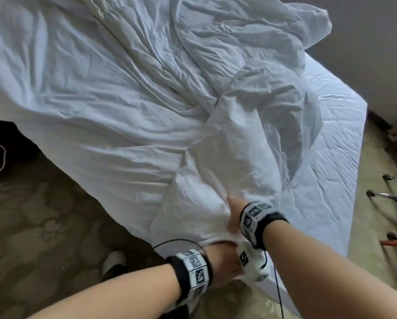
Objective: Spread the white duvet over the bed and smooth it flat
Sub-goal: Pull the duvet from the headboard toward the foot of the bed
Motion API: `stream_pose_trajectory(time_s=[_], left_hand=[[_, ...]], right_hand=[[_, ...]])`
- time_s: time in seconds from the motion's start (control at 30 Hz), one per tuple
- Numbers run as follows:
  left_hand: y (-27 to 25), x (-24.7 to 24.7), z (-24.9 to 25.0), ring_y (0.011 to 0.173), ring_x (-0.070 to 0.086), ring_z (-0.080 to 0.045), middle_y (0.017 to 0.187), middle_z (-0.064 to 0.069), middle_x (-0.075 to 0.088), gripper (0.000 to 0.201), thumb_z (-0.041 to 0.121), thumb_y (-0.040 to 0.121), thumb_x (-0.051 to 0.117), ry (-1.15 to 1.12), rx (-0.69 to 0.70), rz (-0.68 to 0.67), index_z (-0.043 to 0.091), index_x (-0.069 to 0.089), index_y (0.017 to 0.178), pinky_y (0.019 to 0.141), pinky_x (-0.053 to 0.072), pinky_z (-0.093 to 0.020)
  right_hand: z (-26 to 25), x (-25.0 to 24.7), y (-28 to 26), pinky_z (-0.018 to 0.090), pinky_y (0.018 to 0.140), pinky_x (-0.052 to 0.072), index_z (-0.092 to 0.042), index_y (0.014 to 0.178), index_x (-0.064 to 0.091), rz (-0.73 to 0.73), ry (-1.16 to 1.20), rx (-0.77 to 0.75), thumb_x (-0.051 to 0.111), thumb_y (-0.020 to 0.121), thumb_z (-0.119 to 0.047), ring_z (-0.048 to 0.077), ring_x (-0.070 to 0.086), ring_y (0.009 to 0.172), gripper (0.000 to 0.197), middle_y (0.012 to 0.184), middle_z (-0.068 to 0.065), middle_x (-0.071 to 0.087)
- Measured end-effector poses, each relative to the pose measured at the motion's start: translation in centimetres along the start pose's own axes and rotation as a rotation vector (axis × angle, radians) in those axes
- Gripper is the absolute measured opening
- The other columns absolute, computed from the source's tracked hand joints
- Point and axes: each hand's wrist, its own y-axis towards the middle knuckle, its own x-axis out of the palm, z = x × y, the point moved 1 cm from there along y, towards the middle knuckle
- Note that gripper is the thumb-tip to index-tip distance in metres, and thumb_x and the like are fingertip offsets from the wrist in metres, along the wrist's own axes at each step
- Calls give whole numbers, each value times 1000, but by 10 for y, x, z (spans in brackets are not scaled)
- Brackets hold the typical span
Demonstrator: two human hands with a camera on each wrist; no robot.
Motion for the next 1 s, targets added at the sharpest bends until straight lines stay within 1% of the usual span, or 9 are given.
stream_pose_trajectory(time_s=[0.1,0.27,0.33,0.47,0.6,0.73,0.8,0.87,1.0], left_hand=[[-24,4,-24,125,41,-20,129,4,53,38,41,86,49,190,63,325,28,55,121,103,36,-41],[-37,-43,-94,139,27,-29,153,-7,22,95,55,75,68,-206,-796,749,27,15,149,114,29,-43],[-37,-60,-119,141,27,-32,155,-14,18,113,47,70,78,-533,-895,775,20,3,151,115,27,-43],[-15,-68,-144,126,50,-31,140,-17,49,92,39,68,82,-617,-882,685,4,37,140,107,40,-41],[23,-54,-93,108,63,-30,117,-21,66,66,43,70,76,-665,-754,545,-2,64,116,100,47,-37],[71,-26,2,124,53,-25,130,-12,58,55,26,83,69,-589,-495,386,3,53,130,98,40,-24],[90,-13,42,120,54,-17,128,-5,59,58,30,80,71,-618,-321,342,5,54,129,97,41,-21],[113,1,77,124,50,-11,135,-2,56,58,34,84,67,-478,-172,177,10,51,134,105,37,-22],[159,35,109,124,52,-14,135,1,56,47,36,85,57,-132,-101,120,22,55,130,99,36,-19]], right_hand=[[15,39,5,38,93,50,-16,134,40,27,64,44,60,79,-32,31,60,111,61,122,12,61],[30,79,0,39,99,45,-19,142,25,6,387,102,62,73,-66,30,51,121,92,136,11,48],[27,90,1,43,105,40,-24,142,22,40,378,71,67,66,-67,33,43,127,98,139,10,41],[17,101,5,47,107,34,-32,143,11,128,433,-5,75,61,-60,33,31,132,108,142,9,29],[22,109,0,50,114,24,-39,145,-14,271,399,-85,81,59,-54,30,12,143,128,157,7,-1],[66,114,-11,31,88,47,-25,142,12,511,775,-155,77,68,-31,31,56,113,100,127,11,52],[111,119,-26,23,77,42,-17,132,42,536,893,-41,56,80,-31,33,62,103,56,107,11,65],[176,136,-40,28,79,42,-19,117,64,628,938,150,42,76,-35,33,62,104,49,109,14,68],[312,176,-93,33,92,38,-5,99,64,549,920,639,28,88,-33,31,56,107,47,108,26,62]])
